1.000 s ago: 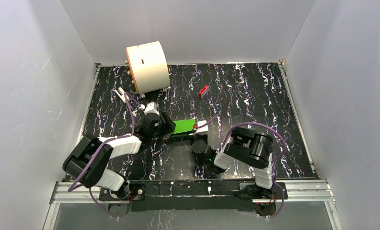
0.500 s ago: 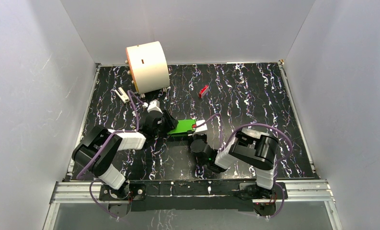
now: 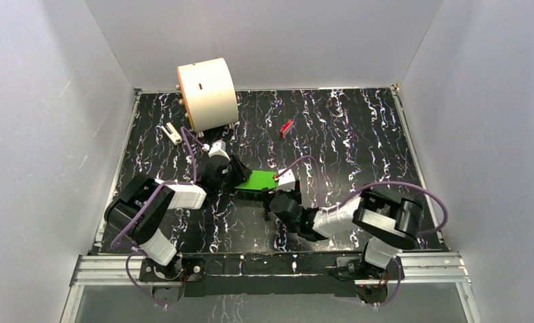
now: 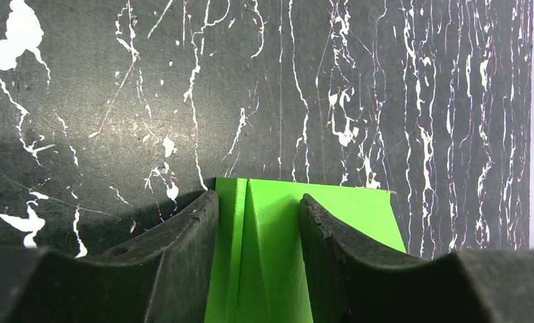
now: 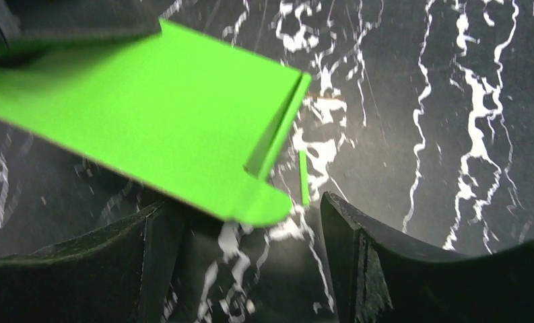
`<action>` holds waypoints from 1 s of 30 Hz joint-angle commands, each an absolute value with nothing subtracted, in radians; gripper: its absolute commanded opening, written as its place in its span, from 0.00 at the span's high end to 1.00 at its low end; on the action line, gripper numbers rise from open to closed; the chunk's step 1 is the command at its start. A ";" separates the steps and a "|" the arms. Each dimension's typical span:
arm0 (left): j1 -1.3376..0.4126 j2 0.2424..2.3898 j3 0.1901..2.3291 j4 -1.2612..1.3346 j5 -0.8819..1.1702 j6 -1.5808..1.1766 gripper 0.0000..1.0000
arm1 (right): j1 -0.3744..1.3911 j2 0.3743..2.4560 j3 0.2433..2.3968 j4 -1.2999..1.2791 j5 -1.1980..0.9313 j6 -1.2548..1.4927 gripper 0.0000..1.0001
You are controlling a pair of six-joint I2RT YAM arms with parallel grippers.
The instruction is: Fold the paper box
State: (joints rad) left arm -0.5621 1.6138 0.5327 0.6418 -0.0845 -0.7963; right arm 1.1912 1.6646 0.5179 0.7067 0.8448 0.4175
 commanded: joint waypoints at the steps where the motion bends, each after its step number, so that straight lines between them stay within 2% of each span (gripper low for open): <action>1: -0.560 1.663 0.497 0.441 -0.085 -0.753 0.57 | 1.198 1.549 0.486 0.444 0.764 0.410 0.18; 9: -0.557 1.650 0.490 0.443 -0.083 -0.753 0.57 | 1.197 1.278 0.503 0.235 0.693 0.364 0.08; 15: -0.557 1.635 0.480 0.444 -0.084 -0.753 0.57 | 1.116 1.159 0.550 0.278 0.620 0.382 0.08; 20: -0.557 1.631 0.479 0.446 -0.080 -0.758 0.57 | 0.992 1.224 0.616 0.321 0.505 0.481 0.14; 30: -0.557 1.622 0.473 0.440 -0.074 -0.762 0.57 | 0.925 1.462 0.661 0.408 0.466 0.602 0.25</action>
